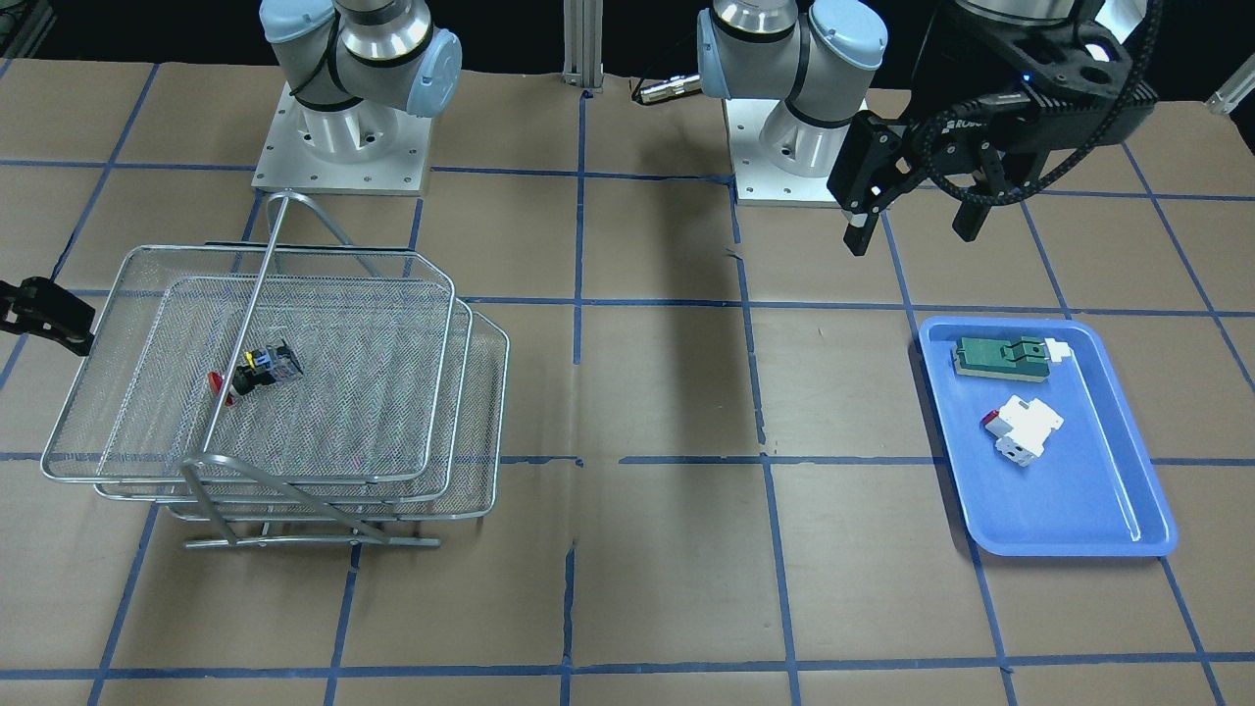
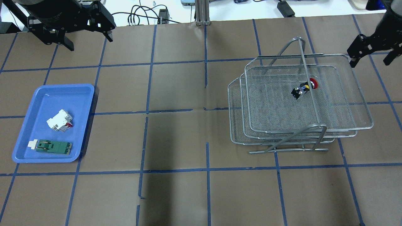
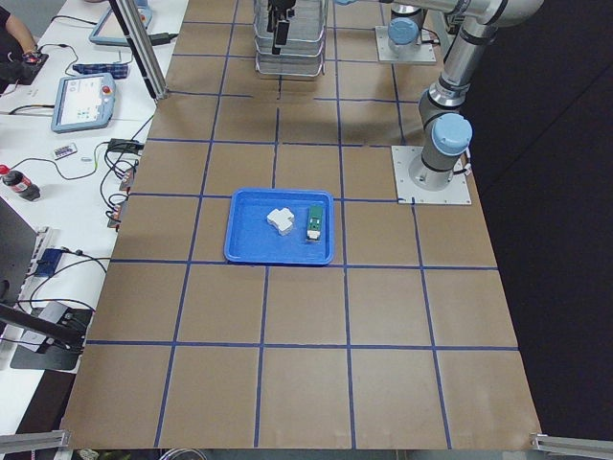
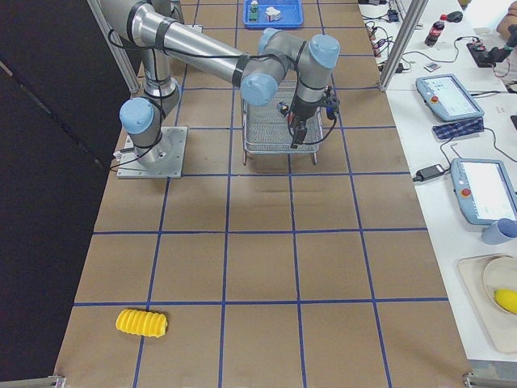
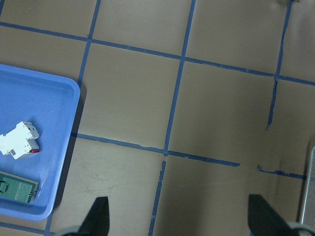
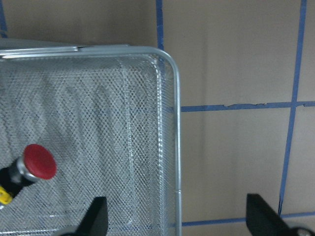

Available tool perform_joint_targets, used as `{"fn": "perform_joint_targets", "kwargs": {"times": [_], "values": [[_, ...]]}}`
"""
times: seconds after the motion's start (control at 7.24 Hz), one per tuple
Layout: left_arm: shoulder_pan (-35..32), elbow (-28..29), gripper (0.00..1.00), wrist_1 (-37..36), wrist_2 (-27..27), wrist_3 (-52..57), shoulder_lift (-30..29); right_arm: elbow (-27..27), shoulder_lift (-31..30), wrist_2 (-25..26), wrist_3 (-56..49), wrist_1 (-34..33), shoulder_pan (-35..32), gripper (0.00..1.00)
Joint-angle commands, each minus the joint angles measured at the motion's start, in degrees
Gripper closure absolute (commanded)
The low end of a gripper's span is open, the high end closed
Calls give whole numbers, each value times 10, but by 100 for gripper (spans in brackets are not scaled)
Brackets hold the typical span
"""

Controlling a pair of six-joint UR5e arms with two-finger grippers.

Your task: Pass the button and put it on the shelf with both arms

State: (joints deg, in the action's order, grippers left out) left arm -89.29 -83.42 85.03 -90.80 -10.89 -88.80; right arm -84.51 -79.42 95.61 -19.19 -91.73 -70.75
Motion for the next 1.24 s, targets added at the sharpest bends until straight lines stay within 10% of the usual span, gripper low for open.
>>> {"fn": "perform_joint_targets", "kwargs": {"times": [0.0,0.41,1.11], "values": [[-4,9,0,2,0,0,6,21,-43,-11,21,23,-61,0],[1,3,0,14,-2,2,1,4,-67,-57,194,20,-186,0],[8,-3,0,33,-3,3,2,3,-78,-96,192,23,-184,0]]}}
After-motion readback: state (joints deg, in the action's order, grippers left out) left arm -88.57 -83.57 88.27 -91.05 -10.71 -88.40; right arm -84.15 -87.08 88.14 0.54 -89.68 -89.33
